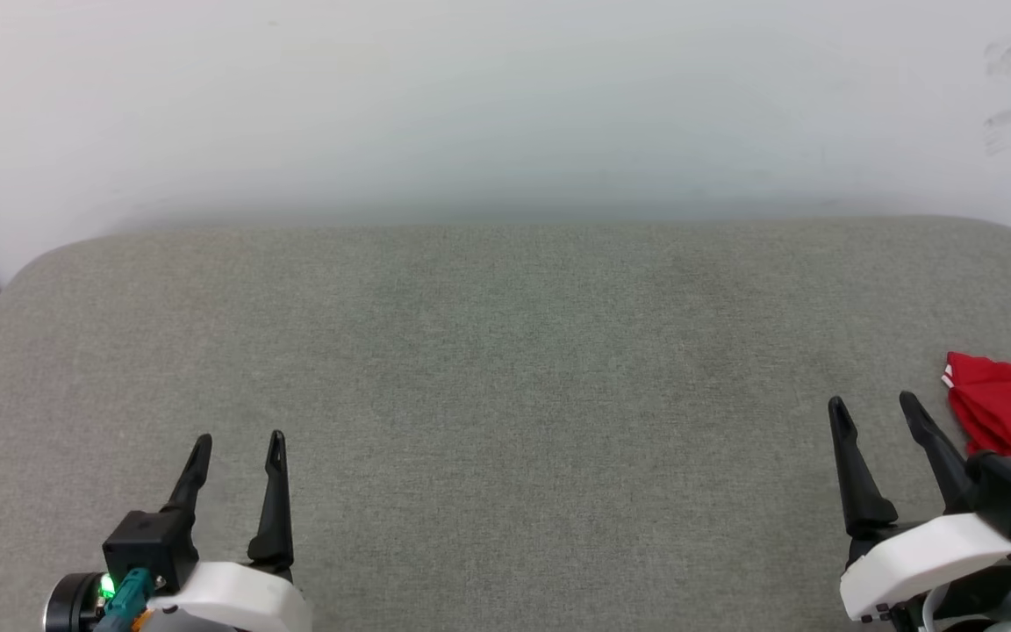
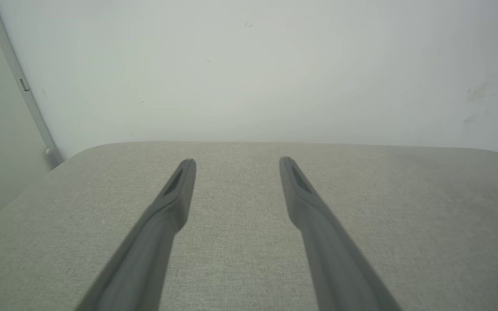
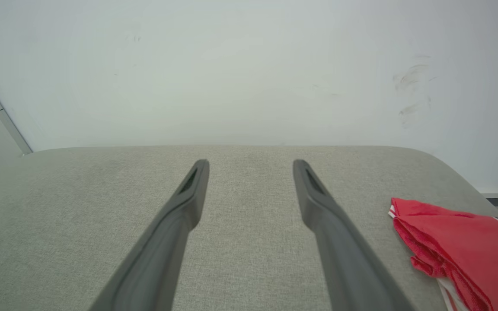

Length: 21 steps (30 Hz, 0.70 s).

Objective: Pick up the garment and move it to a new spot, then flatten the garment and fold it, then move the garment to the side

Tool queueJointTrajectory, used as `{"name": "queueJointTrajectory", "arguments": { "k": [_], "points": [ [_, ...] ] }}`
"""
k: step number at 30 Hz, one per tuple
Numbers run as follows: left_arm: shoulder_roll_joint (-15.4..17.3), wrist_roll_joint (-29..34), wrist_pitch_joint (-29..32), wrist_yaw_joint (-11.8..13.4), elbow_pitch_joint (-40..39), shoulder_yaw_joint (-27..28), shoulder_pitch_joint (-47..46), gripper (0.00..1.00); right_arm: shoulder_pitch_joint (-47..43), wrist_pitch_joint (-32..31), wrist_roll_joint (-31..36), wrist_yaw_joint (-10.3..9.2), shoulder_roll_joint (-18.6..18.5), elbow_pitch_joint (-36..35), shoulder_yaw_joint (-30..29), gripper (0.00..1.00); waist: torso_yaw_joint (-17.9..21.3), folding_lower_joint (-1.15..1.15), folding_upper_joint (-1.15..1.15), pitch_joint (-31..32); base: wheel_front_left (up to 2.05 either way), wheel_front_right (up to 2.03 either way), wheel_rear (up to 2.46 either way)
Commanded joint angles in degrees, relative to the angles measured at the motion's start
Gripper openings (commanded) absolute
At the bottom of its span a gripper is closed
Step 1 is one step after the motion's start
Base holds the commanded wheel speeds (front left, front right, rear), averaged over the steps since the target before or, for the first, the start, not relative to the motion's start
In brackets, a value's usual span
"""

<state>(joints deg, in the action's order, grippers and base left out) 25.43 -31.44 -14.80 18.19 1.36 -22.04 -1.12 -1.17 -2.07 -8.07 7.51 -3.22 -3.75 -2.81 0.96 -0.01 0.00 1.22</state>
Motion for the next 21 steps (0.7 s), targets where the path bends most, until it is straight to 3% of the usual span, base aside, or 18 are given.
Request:
{"name": "queueJointTrajectory", "arguments": {
  "k": [1, 21],
  "points": [
    [-0.1, 0.3, -0.2, 0.1, 0.1, -0.2, 1.1, 1.00, -1.1, -0.1, 0.0, -0.04, 0.3, -0.6, 0.1, 1.00, 0.1, 0.01, 0.00, 0.2, 0.00, 0.00, 0.00],
    [-0.5, -0.2, -0.3, -0.3, -0.5, -0.2, 0.8, 1.00, -1.2, -0.2, -0.7, -0.04, 0.5, -1.3, 0.4, 1.00, 0.2, 0.01, 0.00, 0.0, 0.00, 0.00, 0.00]
  ]
}}
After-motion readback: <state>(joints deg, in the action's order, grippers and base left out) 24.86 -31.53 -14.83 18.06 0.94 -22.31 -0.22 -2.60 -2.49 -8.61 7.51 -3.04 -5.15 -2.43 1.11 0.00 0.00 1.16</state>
